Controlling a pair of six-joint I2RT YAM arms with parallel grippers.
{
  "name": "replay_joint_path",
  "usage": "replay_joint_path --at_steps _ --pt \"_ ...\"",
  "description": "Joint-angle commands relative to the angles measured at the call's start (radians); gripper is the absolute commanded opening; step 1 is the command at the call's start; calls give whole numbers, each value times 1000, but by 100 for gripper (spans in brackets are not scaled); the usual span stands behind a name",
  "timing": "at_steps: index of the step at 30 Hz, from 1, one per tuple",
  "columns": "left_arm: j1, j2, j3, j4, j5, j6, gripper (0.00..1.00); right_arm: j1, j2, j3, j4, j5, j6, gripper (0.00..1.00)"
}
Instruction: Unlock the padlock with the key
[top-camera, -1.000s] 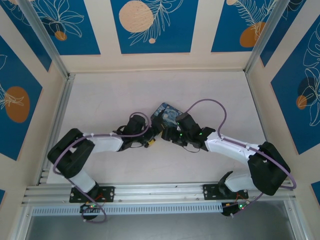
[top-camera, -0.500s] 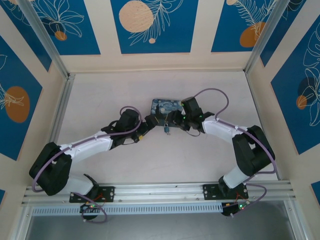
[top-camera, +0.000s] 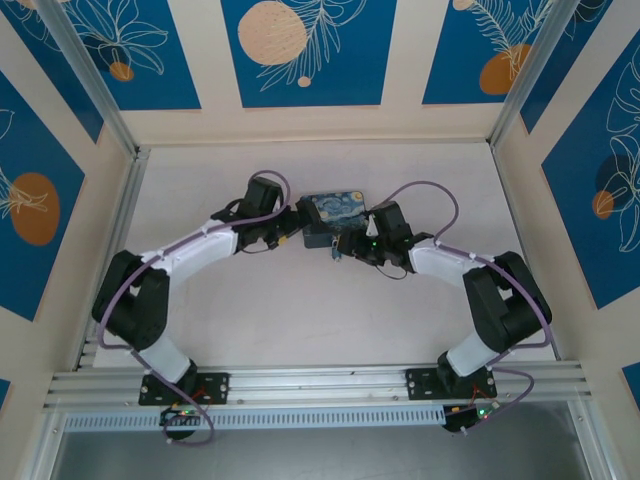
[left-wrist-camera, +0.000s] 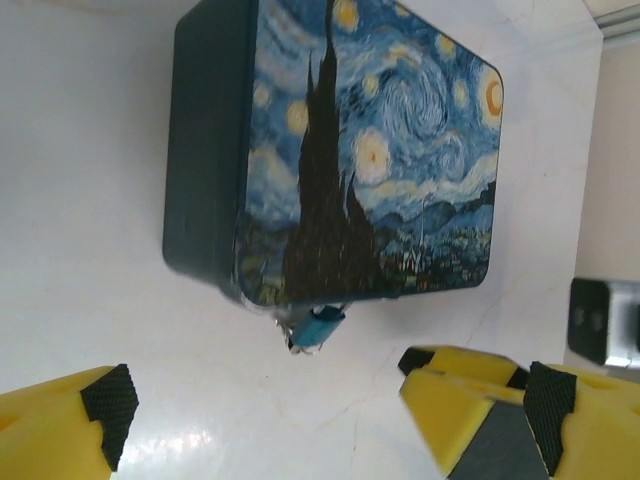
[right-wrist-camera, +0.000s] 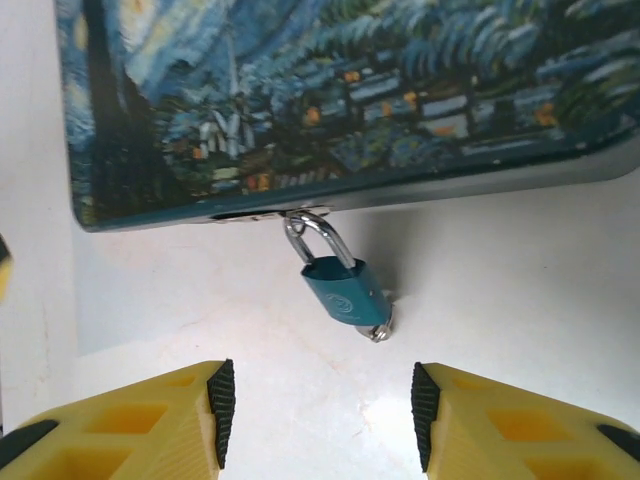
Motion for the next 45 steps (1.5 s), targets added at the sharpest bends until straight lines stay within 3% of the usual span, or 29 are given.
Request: replay_joint_path --at_steps 1,13,25,36,39,45 --pt "30 52 58 -73 58 82 100 9 57 8 46 -23 -39 50" --pt "68 137 100 -47 100 77 100 39 213 109 64 -37 -84 48" --pt "84 182 114 -29 128 83 100 68 212 84 189 -75 -134 47" --pt "94 192 116 -18 140 82 100 70 269 138 119 -71 -144 44" --pt "97 196 123 -19 142 83 100 76 278 139 111 -59 -142 39" --pt "106 204 141 -24 141 93 100 77 269 126 98 -35 -132 18"
